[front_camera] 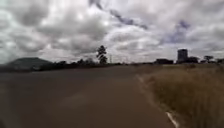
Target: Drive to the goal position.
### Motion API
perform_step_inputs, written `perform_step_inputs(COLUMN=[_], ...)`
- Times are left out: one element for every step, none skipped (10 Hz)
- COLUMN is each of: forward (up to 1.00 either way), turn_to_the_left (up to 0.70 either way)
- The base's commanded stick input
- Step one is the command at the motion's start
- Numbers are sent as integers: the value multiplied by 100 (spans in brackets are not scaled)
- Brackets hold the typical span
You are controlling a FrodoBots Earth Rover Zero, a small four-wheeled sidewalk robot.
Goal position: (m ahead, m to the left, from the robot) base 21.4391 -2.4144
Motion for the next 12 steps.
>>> perform_step_inputs(forward=[85, 85, 85, 85, 85, 85, 85, 85, 85, 85, 85, 85], turn_to_the_left=[0, 0, 0, 0, 0, 0, 0, 0, -8, -25, -32, -33])
